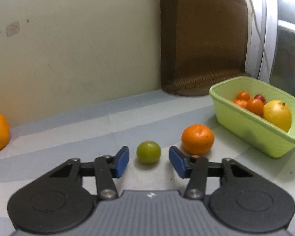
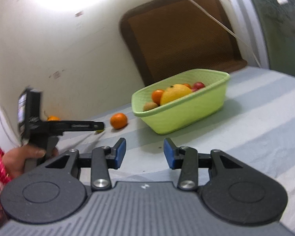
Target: Organize fruits
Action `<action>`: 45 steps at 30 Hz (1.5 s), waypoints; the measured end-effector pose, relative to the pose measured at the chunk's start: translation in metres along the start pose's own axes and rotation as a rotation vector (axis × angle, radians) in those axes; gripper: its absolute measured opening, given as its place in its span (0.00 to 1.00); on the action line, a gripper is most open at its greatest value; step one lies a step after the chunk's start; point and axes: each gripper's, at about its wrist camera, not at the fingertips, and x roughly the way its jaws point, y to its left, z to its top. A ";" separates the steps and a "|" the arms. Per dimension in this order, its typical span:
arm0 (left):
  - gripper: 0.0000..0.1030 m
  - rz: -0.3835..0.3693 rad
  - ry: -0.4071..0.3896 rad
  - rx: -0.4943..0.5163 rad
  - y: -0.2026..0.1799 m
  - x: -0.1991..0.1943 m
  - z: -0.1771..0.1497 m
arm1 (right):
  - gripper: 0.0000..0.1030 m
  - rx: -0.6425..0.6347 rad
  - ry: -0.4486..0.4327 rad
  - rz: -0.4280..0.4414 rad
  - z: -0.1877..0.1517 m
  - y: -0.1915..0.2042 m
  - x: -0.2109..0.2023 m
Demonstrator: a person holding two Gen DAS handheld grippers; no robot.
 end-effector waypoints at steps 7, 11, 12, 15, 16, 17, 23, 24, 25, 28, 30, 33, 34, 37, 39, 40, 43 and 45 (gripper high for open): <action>0.28 -0.047 -0.004 -0.062 0.009 -0.007 -0.007 | 0.41 -0.394 0.080 0.098 0.045 0.049 0.053; 0.28 -0.057 -0.016 -0.070 0.012 -0.024 -0.018 | 0.41 -0.559 0.188 0.136 0.058 0.067 0.106; 0.28 -0.057 -0.020 -0.075 0.014 -0.028 -0.021 | 0.42 -0.580 0.222 0.147 0.059 0.068 0.118; 0.28 -0.057 -0.036 -0.091 0.018 -0.038 -0.026 | 0.42 -0.623 0.293 0.145 0.064 0.073 0.151; 0.28 -0.057 -0.039 -0.096 0.019 -0.040 -0.027 | 0.42 -0.642 0.307 0.136 0.065 0.073 0.161; 0.28 -0.059 -0.040 -0.102 0.020 -0.039 -0.026 | 0.42 -0.658 0.314 0.129 0.064 0.073 0.165; 0.28 -0.079 -0.043 -0.139 0.027 -0.037 -0.025 | 0.42 -0.750 0.381 0.066 0.058 0.076 0.194; 0.28 -0.082 -0.043 -0.146 0.028 -0.037 -0.025 | 0.42 -0.766 0.381 0.053 0.056 0.076 0.196; 0.28 -0.085 -0.043 -0.153 0.030 -0.037 -0.025 | 0.41 -0.779 0.374 0.053 0.055 0.082 0.190; 0.28 -0.087 -0.048 -0.164 0.032 -0.038 -0.026 | 0.40 -0.779 0.354 0.056 0.055 0.089 0.188; 0.28 -0.083 -0.052 -0.157 0.029 -0.040 -0.026 | 0.40 -0.769 0.313 0.075 0.057 0.089 0.174; 0.28 -0.088 -0.033 -0.128 0.018 -0.043 -0.027 | 0.40 -0.691 0.271 0.117 0.048 0.085 0.136; 0.28 -0.098 -0.023 -0.116 0.012 -0.043 -0.028 | 0.40 -0.657 0.263 0.126 0.044 0.081 0.122; 0.28 -0.105 -0.008 -0.059 -0.011 -0.048 -0.030 | 0.40 -0.568 0.238 0.117 0.029 0.066 0.083; 0.28 -0.111 -0.004 -0.040 -0.024 -0.052 -0.031 | 0.40 -0.512 0.218 0.091 0.020 0.056 0.059; 0.28 -0.115 -0.002 -0.035 -0.031 -0.055 -0.031 | 0.40 -0.489 0.201 0.070 0.015 0.050 0.047; 0.28 -0.112 -0.008 -0.006 -0.052 -0.059 -0.032 | 0.40 -0.436 0.157 0.008 0.006 0.036 0.020; 0.28 -0.100 -0.011 0.012 -0.064 -0.063 -0.032 | 0.40 -0.386 0.126 -0.028 0.005 0.025 0.007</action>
